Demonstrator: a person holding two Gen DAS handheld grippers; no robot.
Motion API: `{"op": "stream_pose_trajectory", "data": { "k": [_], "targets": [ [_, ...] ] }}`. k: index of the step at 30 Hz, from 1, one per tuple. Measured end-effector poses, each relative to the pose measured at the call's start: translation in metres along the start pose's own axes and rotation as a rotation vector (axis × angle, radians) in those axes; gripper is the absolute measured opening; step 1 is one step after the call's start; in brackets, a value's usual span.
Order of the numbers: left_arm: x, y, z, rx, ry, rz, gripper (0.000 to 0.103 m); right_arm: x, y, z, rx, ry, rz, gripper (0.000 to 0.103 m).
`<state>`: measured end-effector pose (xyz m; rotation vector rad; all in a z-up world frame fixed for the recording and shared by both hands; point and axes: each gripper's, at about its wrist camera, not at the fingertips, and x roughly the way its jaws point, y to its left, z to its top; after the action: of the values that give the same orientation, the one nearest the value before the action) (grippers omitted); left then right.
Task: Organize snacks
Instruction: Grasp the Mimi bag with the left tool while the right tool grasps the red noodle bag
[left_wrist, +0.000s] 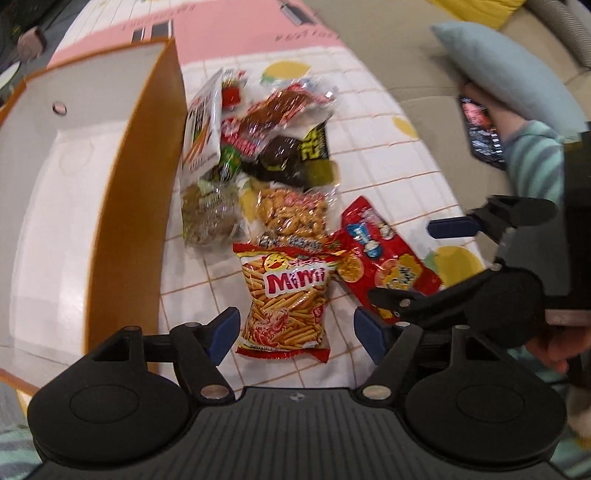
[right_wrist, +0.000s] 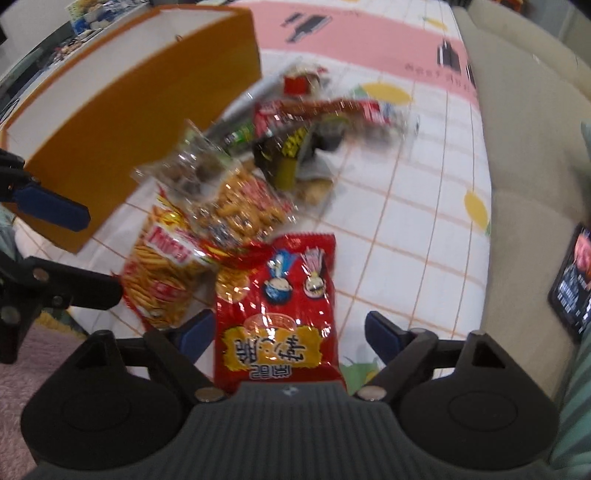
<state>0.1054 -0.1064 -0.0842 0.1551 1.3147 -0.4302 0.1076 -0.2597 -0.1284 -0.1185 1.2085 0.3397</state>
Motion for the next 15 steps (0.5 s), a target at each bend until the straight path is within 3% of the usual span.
{"op": "stream_pose_trajectory", "data": {
  "k": [3, 6, 15],
  "targets": [
    [0.015, 0.001, 0.002, -0.010, 0.025, 0.032, 0.083, 0.007, -0.004, 0.002, 0.018, 0.007, 0.029, 0.088],
    [0.025, 0.006, 0.004, -0.033, 0.036, 0.056, 0.083, 0.016, -0.003, 0.005, -0.011, 0.017, -0.001, 0.090],
    [0.038, 0.017, 0.008, -0.094, 0.044, 0.010, 0.086, 0.031, -0.003, 0.010, -0.012, 0.040, 0.059, 0.095]
  ]
}}
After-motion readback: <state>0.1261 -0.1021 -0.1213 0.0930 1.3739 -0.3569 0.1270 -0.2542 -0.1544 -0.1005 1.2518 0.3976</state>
